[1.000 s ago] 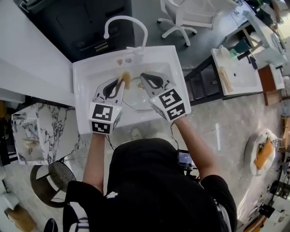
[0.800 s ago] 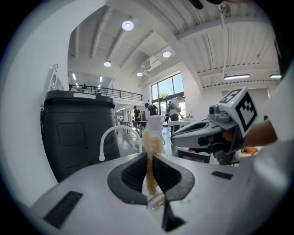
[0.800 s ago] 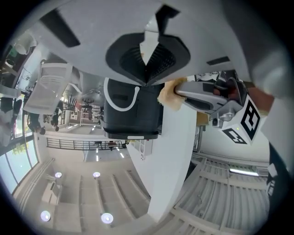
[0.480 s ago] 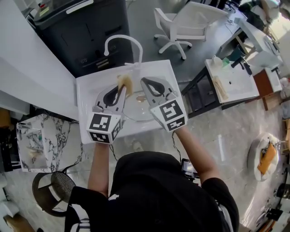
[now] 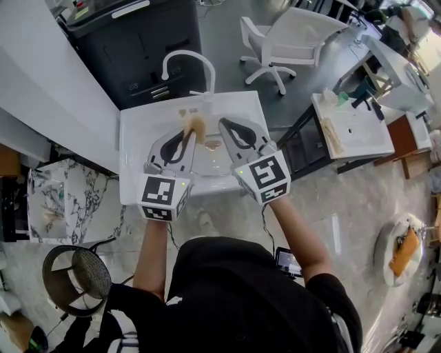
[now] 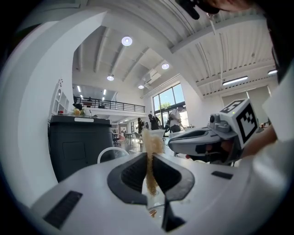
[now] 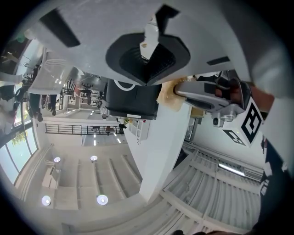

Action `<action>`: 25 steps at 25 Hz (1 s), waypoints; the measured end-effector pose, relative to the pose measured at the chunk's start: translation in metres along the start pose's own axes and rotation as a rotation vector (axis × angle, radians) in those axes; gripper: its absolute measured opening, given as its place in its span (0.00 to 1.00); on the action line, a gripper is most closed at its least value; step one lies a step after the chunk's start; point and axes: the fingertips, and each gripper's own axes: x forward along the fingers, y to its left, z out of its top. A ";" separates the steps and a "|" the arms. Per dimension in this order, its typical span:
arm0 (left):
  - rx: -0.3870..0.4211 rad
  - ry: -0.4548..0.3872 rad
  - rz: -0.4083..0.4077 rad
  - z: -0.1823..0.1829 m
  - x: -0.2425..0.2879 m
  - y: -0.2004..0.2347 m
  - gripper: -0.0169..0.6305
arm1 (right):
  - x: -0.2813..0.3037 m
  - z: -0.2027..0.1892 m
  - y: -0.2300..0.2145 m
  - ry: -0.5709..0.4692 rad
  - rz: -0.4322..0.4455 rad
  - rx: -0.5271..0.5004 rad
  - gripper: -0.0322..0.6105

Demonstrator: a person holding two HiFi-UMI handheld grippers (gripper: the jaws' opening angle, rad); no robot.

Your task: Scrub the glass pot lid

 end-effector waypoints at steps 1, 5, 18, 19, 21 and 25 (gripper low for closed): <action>0.003 -0.002 0.007 0.001 -0.003 -0.004 0.06 | -0.007 0.000 0.000 -0.001 -0.002 -0.004 0.05; 0.001 -0.010 0.041 0.006 -0.017 -0.020 0.06 | -0.033 0.002 0.005 -0.012 -0.004 -0.008 0.05; 0.013 -0.037 0.083 0.013 -0.068 -0.066 0.06 | -0.095 0.008 0.029 -0.037 -0.004 -0.003 0.05; 0.013 -0.038 0.085 0.013 -0.071 -0.068 0.06 | -0.098 0.009 0.031 -0.039 -0.003 -0.004 0.05; 0.012 -0.040 0.090 0.013 -0.076 -0.072 0.06 | -0.104 0.010 0.035 -0.042 -0.001 -0.007 0.05; 0.000 -0.048 0.090 0.015 -0.087 -0.084 0.06 | -0.119 0.012 0.041 -0.050 -0.003 -0.008 0.05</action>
